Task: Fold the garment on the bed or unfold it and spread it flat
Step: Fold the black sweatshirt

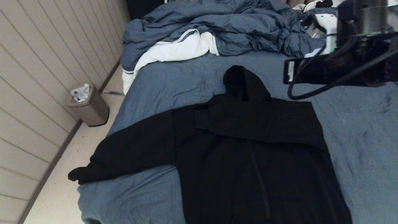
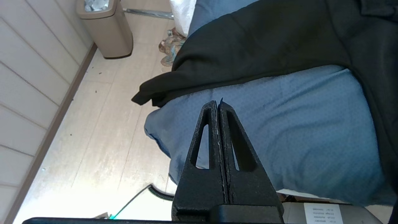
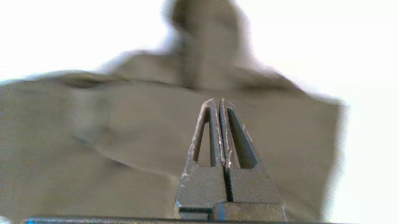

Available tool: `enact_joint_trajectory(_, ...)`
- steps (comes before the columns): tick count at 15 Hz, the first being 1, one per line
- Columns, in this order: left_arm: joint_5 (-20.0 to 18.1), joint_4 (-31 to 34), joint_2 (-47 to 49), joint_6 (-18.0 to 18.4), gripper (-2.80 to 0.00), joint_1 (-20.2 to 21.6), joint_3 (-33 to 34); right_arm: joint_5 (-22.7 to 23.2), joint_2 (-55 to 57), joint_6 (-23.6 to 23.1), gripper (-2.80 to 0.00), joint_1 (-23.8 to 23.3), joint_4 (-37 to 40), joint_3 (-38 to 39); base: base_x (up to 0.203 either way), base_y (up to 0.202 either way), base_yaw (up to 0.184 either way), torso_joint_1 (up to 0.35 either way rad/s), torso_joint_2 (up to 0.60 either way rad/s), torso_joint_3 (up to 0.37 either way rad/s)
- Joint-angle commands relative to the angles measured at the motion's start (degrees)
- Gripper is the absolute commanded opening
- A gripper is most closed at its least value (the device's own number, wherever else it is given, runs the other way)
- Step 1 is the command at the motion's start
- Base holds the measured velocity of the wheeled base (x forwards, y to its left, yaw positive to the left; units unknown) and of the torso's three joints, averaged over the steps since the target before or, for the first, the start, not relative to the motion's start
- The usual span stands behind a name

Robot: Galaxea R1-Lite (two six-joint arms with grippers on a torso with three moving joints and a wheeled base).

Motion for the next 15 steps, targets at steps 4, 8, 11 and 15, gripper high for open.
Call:
enact_joint_trajectory(4,0.33,1.32,0.09,0.17,-2.8,0.1,-0.43,7.18,-9.83,0.26,-2.8,-20.24,0.52,10.13,0.0,0.0,0.0,0.0,0.0,0.0)
enact_joint_trajectory(8,0.94,8.28,13.73,-2.87,-2.8,0.04,-12.57,9.48,-11.5,0.31,-2.8,-24.0,0.58,12.35,0.0,0.0,0.0,0.0,0.0,0.0)
enact_joint_trajectory(11,1.2,11.51,36.08,-7.69,-2.8,0.15,-24.5,9.71,-11.57,0.31,-2.8,-23.98,1.31,10.93,0.0,0.0,0.0,0.0,0.0,0.0)
enact_joint_trajectory(15,-5.97,13.24,65.68,-10.66,-2.8,6.66,-37.9,15.37,-11.5,1.62,-2.8,-25.87,4.98,8.95,0.0,0.0,0.0,0.0,0.0,0.0)
